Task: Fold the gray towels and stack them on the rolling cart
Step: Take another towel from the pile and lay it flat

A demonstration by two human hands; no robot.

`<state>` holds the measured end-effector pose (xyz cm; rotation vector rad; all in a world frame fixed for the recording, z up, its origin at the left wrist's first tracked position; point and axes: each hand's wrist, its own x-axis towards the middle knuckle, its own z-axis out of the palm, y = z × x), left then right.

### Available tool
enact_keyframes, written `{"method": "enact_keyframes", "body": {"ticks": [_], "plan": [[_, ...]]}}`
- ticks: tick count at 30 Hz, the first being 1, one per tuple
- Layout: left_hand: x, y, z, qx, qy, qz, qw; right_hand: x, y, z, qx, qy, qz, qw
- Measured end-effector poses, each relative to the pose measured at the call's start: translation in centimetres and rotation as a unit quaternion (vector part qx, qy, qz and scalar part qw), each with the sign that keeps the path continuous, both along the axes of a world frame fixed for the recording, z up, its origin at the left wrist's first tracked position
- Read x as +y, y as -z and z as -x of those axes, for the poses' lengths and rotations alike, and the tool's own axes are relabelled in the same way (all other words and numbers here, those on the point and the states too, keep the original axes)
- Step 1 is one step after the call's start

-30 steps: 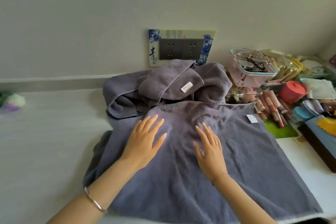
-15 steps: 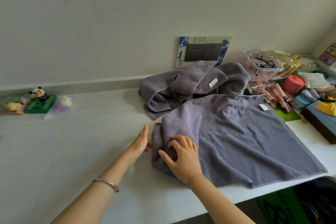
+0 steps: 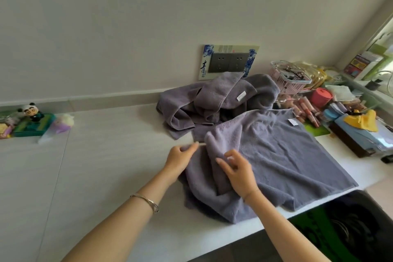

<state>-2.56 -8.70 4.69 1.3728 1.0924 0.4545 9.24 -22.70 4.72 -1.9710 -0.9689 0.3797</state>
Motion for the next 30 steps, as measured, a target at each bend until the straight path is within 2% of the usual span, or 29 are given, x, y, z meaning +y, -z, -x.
{"method": "enact_keyframes", "body": {"ticks": [3,5,6,7,8,9,10,11,12,13,15,16,18,20,23,27,30], "plan": [[0.9,-4.6,1.9,-0.155,-0.109,-0.102,0.977,-0.4,-3.0,-1.2,0.041,0.094,-0.154,0.983],[1.7,-7.1,4.5,-0.182,-0.129,-0.217,0.95,-1.1,-4.2,-2.3,0.066,0.129,-0.209,0.967],[2.1,-7.9,5.9,-0.164,-0.121,-0.276,0.939,-1.3,-4.3,-2.8,0.068,0.132,-0.209,0.967],[2.4,-8.3,7.3,-0.101,-0.094,-0.33,0.934,-1.4,-3.9,-3.3,0.068,0.13,-0.181,0.972],[2.6,-8.3,8.3,0.011,-0.046,-0.37,0.928,-1.5,-3.2,-3.7,0.059,0.127,-0.116,0.983],[2.6,-8.0,9.3,0.159,0.018,-0.381,0.91,-1.4,-2.1,-4.3,0.044,0.123,-0.017,0.991],[2.7,-7.5,10.1,0.299,0.09,-0.365,0.877,-1.3,-1.2,-4.2,0.03,0.114,0.095,0.988],[2.8,-6.8,10.6,0.389,0.16,-0.331,0.845,-1.2,-0.4,-4.0,0.015,0.102,0.191,0.976],[2.9,-6.0,10.8,0.438,0.214,-0.301,0.82,-1.0,0.2,-3.6,-0.002,0.09,0.25,0.964],[2.9,-5.1,10.9,0.463,0.24,-0.291,0.802,-0.7,0.3,-2.8,-0.019,0.084,0.264,0.961],[3.0,-3.6,10.4,0.462,0.204,-0.362,0.783,0.4,-0.1,-0.9,-0.061,0.067,0.194,0.977],[3.0,-3.2,9.8,0.439,0.166,-0.405,0.785,1.2,-0.6,0.1,-0.086,0.042,0.144,0.985],[2.9,-2.3,8.4,0.352,0.143,-0.428,0.82,3.1,-0.7,1.5,-0.092,-0.028,0.094,0.991],[2.7,-1.4,6.6,0.275,0.218,-0.427,0.834,4.7,0.1,2.1,-0.046,-0.09,0.107,0.989],[2.3,0.3,4.3,0.272,0.329,-0.397,0.813,6.1,2.0,1.8,0.081,-0.12,0.152,0.978],[3.4,1.9,4.8,0.287,0.313,-0.362,0.829,6.2,2.9,1.7,0.188,-0.143,0.139,0.962],[4.4,1.7,6.9,0.302,0.315,-0.38,0.815,6.1,3.3,2.0,0.176,-0.18,0.166,0.953]]}}
